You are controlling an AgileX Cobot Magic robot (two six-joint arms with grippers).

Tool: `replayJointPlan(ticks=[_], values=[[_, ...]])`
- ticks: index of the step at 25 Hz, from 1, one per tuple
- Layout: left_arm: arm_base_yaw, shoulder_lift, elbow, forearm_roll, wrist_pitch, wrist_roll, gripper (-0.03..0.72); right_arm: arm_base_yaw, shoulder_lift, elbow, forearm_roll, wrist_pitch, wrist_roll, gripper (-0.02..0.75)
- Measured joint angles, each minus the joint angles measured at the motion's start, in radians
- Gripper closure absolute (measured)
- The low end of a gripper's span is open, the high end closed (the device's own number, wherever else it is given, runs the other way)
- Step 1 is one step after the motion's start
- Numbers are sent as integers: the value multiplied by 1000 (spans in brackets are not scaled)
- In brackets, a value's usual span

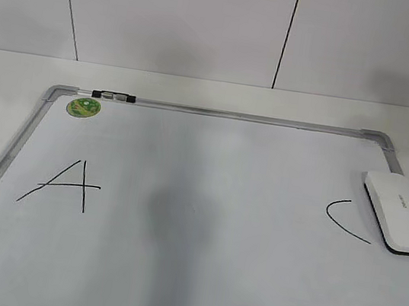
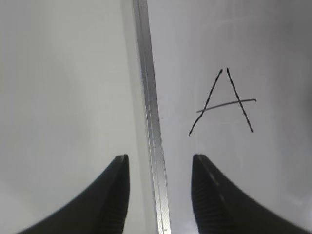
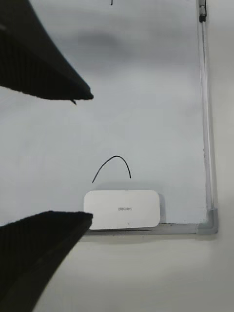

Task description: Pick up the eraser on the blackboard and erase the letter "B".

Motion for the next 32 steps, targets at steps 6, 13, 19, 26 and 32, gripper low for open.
replayJointPlan(ticks=[6,13,19,26,32], values=[[0,-284,223,5,15,0,377,0,-269,215,-3,5,-7,168],[0,-616,422,9,24,0,398,0,-536,377,-65,12,-15,168],[0,-933,570,13,-5,0,430,0,-722,504,-78,14,-17,168],[0,-1223,741,36,-16,0,435,0,-909,651,-85,18,-38,168],[0,-1408,872,65,-63,0,435,0,-1074,744,-87,20,-149,169]])
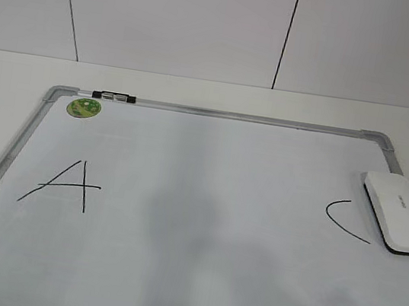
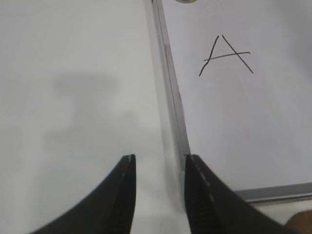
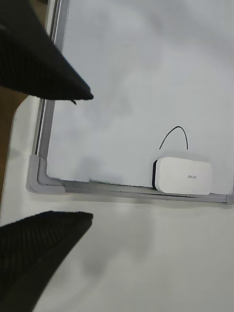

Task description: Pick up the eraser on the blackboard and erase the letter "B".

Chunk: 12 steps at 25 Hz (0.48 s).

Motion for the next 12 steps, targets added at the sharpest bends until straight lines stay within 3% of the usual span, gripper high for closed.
replayJointPlan(ticks=[12], values=[[0,-115,25,6,-39,25,435,0,-93,127,-30,-54,-17,169]])
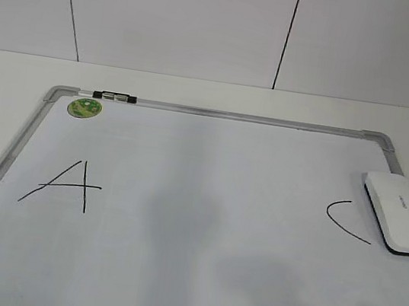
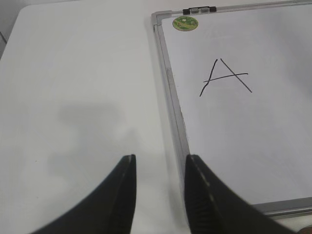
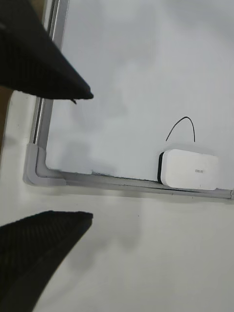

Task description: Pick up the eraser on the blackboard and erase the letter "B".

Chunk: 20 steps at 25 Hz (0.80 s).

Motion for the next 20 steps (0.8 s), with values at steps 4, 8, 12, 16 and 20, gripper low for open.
replayJointPlan(ticks=[4,8,12,16,20], values=[[0,0,0,0,0,2,435,0,0,30,-20,-52,2,169],[0,0,0,0,0,2,444,0,0,34,-27,-61,4,169],[0,0,0,0,0,2,447,0,0,35,-29,-64,4,169],[0,0,0,2,0,2,447,0,0,35,-29,-66,6,169],[0,0,0,2,0,2,447,0,0,35,-29,-68,6,169]])
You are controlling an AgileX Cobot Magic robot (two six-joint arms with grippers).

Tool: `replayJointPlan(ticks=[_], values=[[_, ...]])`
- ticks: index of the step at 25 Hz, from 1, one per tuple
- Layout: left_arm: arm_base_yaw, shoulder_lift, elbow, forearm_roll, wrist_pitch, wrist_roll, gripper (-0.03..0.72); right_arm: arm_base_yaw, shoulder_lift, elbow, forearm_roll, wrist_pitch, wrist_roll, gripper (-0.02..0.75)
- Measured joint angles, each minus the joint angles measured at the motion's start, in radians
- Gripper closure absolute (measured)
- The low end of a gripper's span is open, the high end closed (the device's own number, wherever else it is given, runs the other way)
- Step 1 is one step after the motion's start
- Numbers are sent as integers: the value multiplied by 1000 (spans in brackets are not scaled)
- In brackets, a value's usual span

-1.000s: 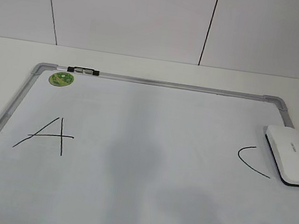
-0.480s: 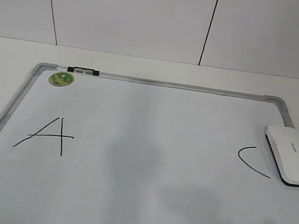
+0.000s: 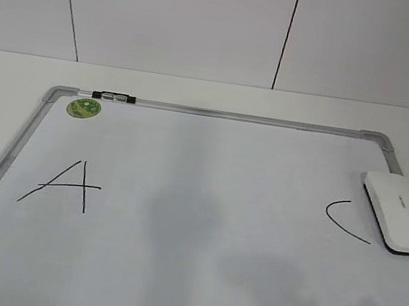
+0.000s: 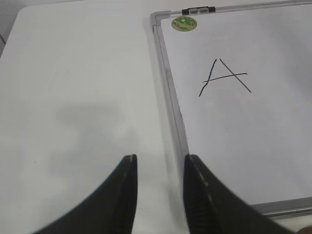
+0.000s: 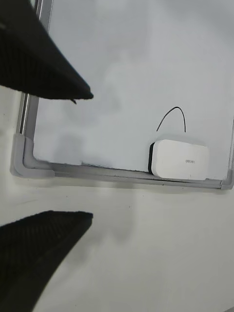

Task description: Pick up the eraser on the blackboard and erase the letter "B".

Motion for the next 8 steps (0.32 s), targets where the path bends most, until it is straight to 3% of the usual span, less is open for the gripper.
replayJointPlan(ticks=[8], values=[[0,0,0,2,0,0,447,0,0,0,0,-2,0,169]])
